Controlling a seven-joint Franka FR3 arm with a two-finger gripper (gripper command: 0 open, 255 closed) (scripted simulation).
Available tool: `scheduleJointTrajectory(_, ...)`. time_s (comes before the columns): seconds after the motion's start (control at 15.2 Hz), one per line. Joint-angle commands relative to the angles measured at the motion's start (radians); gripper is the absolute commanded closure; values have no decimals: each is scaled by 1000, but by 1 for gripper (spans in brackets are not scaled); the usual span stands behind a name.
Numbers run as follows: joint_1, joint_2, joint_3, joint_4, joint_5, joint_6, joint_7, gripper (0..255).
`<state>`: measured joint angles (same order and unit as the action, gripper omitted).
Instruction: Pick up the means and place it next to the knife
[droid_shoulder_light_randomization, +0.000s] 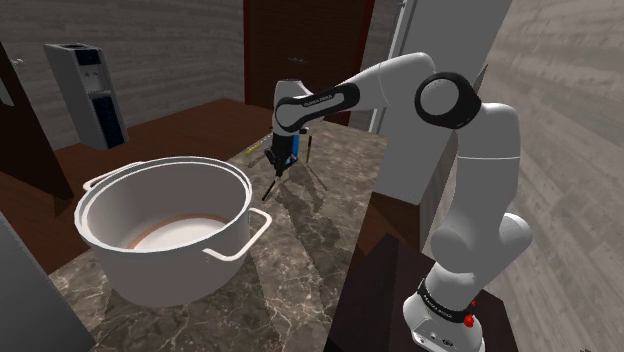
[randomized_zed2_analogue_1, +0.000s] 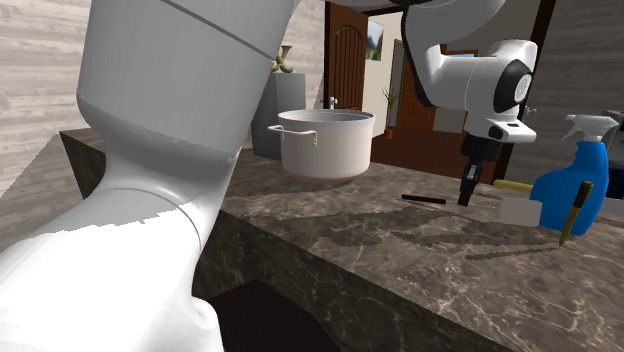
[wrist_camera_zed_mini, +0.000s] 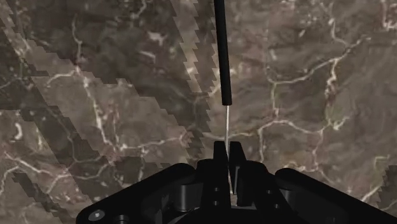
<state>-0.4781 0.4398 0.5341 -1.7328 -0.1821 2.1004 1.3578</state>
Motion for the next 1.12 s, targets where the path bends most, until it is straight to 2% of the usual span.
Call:
scheduleJointTrajectory(0.0,1,6,-1,-2,-1,-3,1,255)
scheduleJointTrajectory(0.07,1,6,-1,-2,-1,-3,1,255)
scheduleJointTrajectory(0.13,-1,5,-1,-2,0,-4,-1,0)
scheduleJointTrajectory(0.46,1,6,-1,-2,-1,-3,1,0)
scheduleJointTrajectory(0.73,-10,-41,13,65,28,-111,-18,0)
scheduleJointTrajectory(1.06,-10,-41,13,65,29,-111,-18,0)
